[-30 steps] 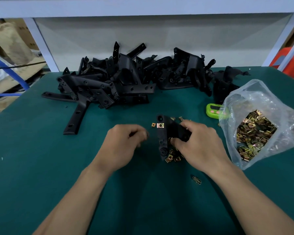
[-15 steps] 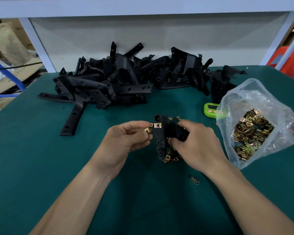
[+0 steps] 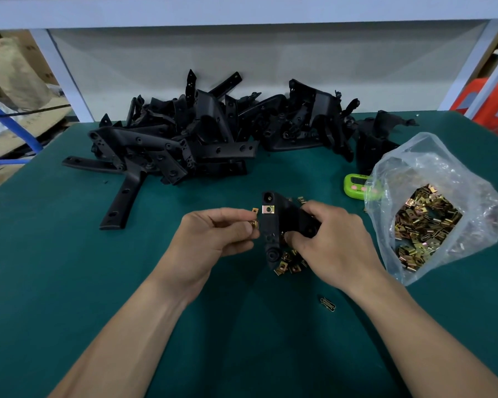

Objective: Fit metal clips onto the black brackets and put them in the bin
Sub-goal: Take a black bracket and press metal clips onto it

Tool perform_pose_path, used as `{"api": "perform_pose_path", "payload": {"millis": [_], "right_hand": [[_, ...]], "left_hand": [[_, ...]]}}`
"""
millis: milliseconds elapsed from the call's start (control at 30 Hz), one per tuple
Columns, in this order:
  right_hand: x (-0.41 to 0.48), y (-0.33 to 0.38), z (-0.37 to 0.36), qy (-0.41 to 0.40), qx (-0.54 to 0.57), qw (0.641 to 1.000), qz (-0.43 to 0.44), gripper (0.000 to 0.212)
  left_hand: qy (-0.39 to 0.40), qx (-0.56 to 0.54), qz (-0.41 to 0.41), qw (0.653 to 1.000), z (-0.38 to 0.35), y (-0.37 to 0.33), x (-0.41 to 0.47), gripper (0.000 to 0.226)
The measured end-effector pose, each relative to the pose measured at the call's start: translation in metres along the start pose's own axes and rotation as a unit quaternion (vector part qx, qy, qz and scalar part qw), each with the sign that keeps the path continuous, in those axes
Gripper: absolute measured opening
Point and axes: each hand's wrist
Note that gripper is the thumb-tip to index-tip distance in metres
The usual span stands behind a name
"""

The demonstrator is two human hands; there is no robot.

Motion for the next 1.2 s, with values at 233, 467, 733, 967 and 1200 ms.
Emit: {"api": "perform_pose_path", "payload": {"millis": [233,467,733,967,1200], "right_hand": [[0.001,0.0,0.0,-0.01,0.021,1.0,0.009,0.02],[0.0,0.0,-0.001,-0.009,0.022,1.0,0.011,0.021],[0.002,-0.001,0.0,-0.001,0.037,0.999,0.009,0.016],[0.002,0.0,0.0,-0.024,0.034,0.999,0.008,0.02],[0.003,-0.001,-0.003,-0.025,0.059,0.998,0.005,0.016]], "left_hand": [[-0.007,0.031,0.024,0.999,-0.006,0.001,-0.001,0.021],[-0.011,0.065,0.025,0.998,-0.01,0.002,-0.003,0.027],[-0.014,0.098,0.003,0.995,-0.013,0.005,-0.005,0.025],[-0.069,0.05,0.0,0.996,-0.03,0.012,-0.005,0.026],[-0.099,0.068,-0.021,0.993,-0.03,0.01,-0.005,0.026]]}}
Point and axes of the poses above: each hand's wrist, its own x-axis towards the middle knuckle, its own z-axis out of the back of the hand, y = z × x
